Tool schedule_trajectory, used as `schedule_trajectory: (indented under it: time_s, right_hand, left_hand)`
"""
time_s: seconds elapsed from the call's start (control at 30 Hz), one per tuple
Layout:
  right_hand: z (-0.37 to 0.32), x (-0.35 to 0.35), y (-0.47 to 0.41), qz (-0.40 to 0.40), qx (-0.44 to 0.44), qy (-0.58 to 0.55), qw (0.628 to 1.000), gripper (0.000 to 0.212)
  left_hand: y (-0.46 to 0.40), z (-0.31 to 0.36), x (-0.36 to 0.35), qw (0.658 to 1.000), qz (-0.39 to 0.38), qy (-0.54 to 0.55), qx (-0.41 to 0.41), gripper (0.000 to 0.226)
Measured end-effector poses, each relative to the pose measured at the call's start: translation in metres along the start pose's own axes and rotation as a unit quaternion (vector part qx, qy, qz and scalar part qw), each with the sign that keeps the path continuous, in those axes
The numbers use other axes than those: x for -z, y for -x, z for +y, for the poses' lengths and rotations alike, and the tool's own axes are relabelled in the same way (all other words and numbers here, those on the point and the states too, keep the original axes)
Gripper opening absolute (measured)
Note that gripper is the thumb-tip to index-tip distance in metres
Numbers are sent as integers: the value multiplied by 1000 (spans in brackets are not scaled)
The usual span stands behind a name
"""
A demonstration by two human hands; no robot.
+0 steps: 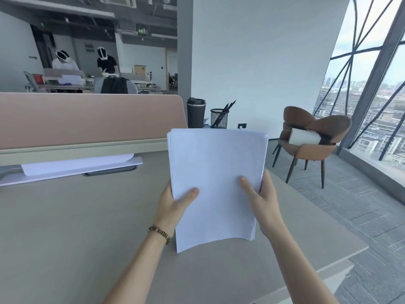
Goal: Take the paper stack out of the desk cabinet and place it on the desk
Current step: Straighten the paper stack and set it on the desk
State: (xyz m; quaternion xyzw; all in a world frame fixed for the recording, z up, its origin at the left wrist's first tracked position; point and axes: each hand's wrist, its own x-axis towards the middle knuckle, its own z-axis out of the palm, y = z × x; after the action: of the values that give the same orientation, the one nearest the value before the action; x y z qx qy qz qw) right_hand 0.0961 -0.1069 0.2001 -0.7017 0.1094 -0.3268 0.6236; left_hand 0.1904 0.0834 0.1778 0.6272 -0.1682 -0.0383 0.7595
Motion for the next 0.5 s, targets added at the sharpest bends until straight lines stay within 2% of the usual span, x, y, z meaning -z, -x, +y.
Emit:
schedule_trajectory:
  time_s: [0.17,0.27,0.43,0.5]
  right_hand:
    - [3,-1,-4,28,2,-18,999,14]
    - [-1,4,-2,27,-3,-64,998,17]
    - [-5,9,1,3,19,-69,997,10]
    - [-5,8,0,-7,35,-57,998,19]
  left_hand:
    - [-3,-5,-7,998,22,-39,-36,37]
    - [-4,-3,-9,997,22,-45,-57,38]
    - [4,-9,-6,999,11,10,-33,39]
    - [9,-16,-5,999,16,24,-14,41]
